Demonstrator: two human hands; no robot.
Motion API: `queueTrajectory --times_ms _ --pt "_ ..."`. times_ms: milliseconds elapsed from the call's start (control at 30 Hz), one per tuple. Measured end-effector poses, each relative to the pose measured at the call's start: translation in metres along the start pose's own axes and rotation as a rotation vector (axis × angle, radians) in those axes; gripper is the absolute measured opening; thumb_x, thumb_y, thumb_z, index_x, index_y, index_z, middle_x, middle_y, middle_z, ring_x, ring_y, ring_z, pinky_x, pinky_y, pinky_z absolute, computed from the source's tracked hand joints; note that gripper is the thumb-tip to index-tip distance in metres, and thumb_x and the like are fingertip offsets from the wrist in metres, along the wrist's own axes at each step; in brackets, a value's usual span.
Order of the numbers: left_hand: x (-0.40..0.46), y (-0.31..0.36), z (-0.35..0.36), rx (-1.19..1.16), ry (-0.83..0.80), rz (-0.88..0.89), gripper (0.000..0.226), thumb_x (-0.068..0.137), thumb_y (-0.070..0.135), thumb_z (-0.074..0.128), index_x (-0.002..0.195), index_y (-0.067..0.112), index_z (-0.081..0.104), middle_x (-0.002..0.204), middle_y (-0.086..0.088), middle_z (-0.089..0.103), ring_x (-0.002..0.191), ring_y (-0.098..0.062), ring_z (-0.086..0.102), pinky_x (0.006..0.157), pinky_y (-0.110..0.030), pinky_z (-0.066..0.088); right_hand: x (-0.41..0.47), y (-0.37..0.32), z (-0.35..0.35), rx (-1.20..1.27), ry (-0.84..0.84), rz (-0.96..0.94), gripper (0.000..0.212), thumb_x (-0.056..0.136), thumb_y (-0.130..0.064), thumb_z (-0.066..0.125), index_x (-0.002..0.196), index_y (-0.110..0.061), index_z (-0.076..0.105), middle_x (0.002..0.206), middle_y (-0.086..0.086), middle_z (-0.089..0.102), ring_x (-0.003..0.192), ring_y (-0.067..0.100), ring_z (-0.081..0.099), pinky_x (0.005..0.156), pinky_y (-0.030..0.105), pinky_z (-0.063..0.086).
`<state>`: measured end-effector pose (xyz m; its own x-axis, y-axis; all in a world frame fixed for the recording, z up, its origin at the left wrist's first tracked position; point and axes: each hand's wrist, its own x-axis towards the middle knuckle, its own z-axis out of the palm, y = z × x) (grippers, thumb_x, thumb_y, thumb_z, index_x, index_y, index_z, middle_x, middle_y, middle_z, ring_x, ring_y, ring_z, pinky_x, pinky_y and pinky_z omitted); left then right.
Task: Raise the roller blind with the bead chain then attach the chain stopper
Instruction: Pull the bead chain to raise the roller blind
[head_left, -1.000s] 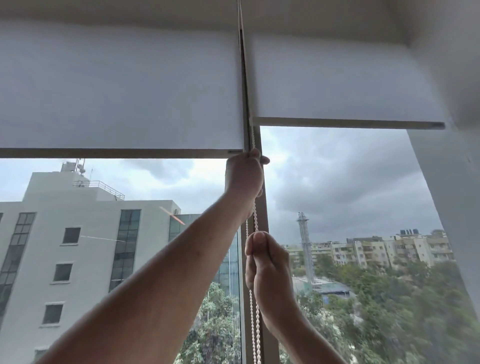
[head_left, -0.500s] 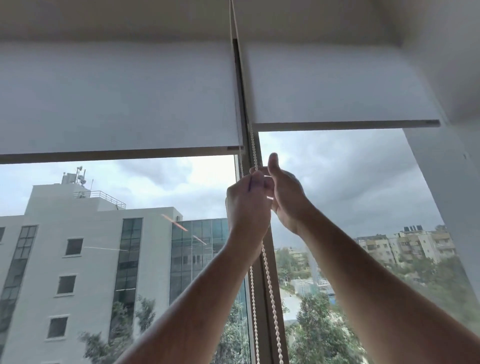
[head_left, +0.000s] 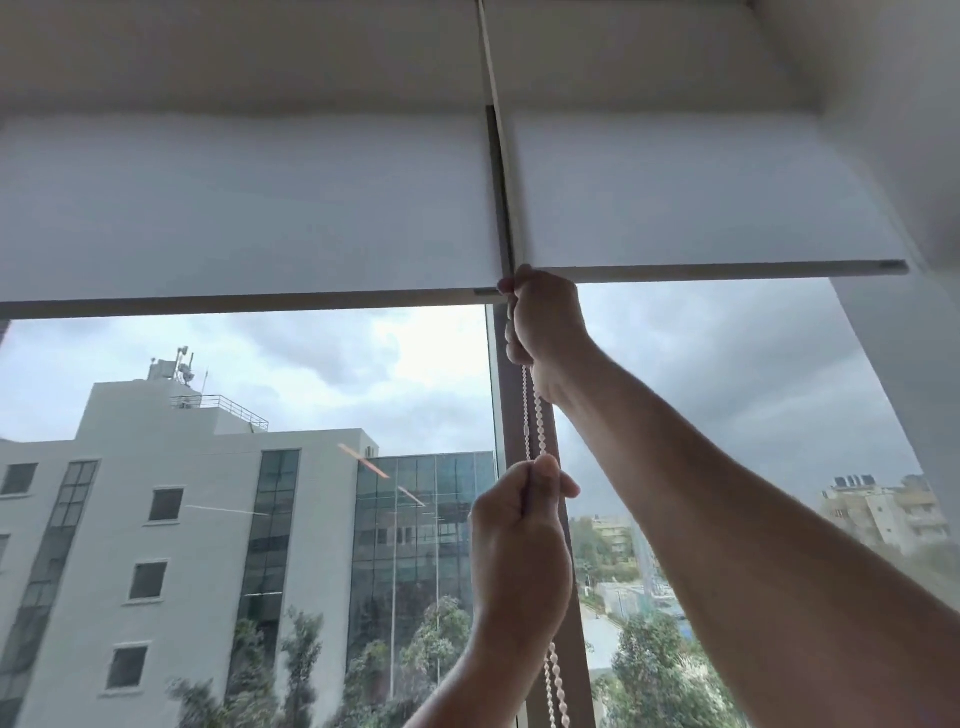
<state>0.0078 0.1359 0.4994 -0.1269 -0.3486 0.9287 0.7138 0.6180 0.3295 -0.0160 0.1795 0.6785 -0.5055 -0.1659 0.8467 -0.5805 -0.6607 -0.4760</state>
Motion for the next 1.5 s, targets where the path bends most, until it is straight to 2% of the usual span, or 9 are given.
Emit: queueTrajectory --times_ms 167,300,467,600,900,1033,1233,1333,1500 --pt "0.013 -0.013 -0.016 0.043 -0.213 -0.017 0.054 0.085 0.063 0.042 0.063 0.022 0.07 0.042 -0.004 0.038 0.034 -0.013 0.035 0.046 -0.028 0.038 -0.012 0.016 0.0 -0.179 0.077 -0.211 0.047 0.088 0.002 0.034 0.056 -0.022 0.057 0.059 -0.009 0.044 0.047 0.01 0.039 0.046 0.023 0.027" --pt "0.049 -0.007 -0.021 0.163 -0.171 -0.071 0.096 0.084 0.082 0.022 0.07 -0.002 0.067 0.055 -0.026 0.061 0.047 -0.024 0.057 0.062 -0.042 0.056 -0.038 0.031 -0.002 -0.241 0.093 -0.243 0.041 0.089 -0.004 0.044 0.056 -0.026 0.059 0.051 -0.023 0.057 0.05 -0.003 0.05 0.05 0.021 0.034" --pt "0.1 0.03 -0.013 -0.047 -0.099 -0.09 0.062 0.099 0.056 0.032 0.092 0.01 0.072 0.081 -0.016 0.074 0.079 -0.025 0.072 0.068 -0.036 0.059 -0.075 0.062 -0.021 -0.182 0.017 -0.305 0.052 0.099 -0.011 0.042 0.056 -0.034 0.061 0.048 -0.02 0.055 0.047 -0.003 0.053 0.045 0.015 0.041" --pt "0.138 0.062 -0.005 -0.031 -0.165 -0.157 0.045 0.103 0.045 0.041 0.107 0.005 0.063 0.086 -0.01 0.064 0.072 -0.024 0.064 0.054 -0.027 0.057 -0.094 0.099 -0.036 -0.196 0.029 -0.255 0.041 0.099 -0.006 0.042 0.062 -0.022 0.051 0.049 -0.014 0.04 0.052 0.013 0.034 0.054 0.032 0.029" --pt "0.151 0.057 0.023 0.121 -0.1 -0.26 0.035 0.102 0.033 0.049 0.076 0.012 0.059 0.066 -0.004 0.052 0.06 -0.02 0.048 0.062 -0.03 0.042 -0.116 0.121 -0.042 -0.166 0.022 -0.255 0.035 0.096 -0.037 0.04 0.065 -0.024 0.05 0.049 -0.011 0.034 0.048 0.014 0.03 0.048 0.027 0.023" --pt "0.141 0.053 0.029 -0.142 -0.101 -0.307 0.04 0.101 0.016 0.044 0.061 0.017 0.046 0.052 0.004 0.037 0.036 -0.009 0.03 0.037 -0.016 0.026 -0.115 0.117 -0.038 -0.134 -0.047 -0.257 0.034 0.096 -0.035 0.041 0.065 -0.026 0.049 0.047 -0.012 0.033 0.045 0.011 0.027 0.045 0.024 0.023" --pt "0.133 0.051 0.03 -0.116 0.053 -0.215 0.042 0.097 0.019 0.045 0.055 0.021 0.046 0.041 0.009 0.035 0.03 -0.013 0.027 0.04 -0.02 0.024 -0.1 0.107 -0.047 0.088 -0.306 -0.009 0.042 0.108 -0.022 0.036 0.069 -0.017 0.053 0.053 -0.004 0.037 0.043 0.012 0.033 0.039 0.022 0.032" --pt "0.118 0.044 0.033 -0.076 0.031 -0.178 0.043 0.096 0.024 0.047 0.053 0.021 0.049 0.047 0.004 0.038 0.039 -0.017 0.032 0.045 -0.027 0.028 -0.086 0.101 -0.054 0.157 -0.351 -0.006 0.039 0.105 -0.032 0.039 0.096 -0.007 0.067 0.074 0.009 0.062 0.065 0.02 0.058 0.057 0.029 0.051" --pt "0.097 0.033 0.022 -0.039 0.013 -0.144 0.038 0.103 0.025 0.043 0.068 0.013 0.052 0.038 0.006 0.043 0.034 -0.014 0.046 0.043 -0.028 0.042 -0.064 0.104 -0.07 0.309 -0.388 0.059 0.054 0.089 -0.051 0.043 0.119 -0.013 0.068 0.11 0.019 0.068 0.096 0.024 0.063 0.081 0.041 0.05"
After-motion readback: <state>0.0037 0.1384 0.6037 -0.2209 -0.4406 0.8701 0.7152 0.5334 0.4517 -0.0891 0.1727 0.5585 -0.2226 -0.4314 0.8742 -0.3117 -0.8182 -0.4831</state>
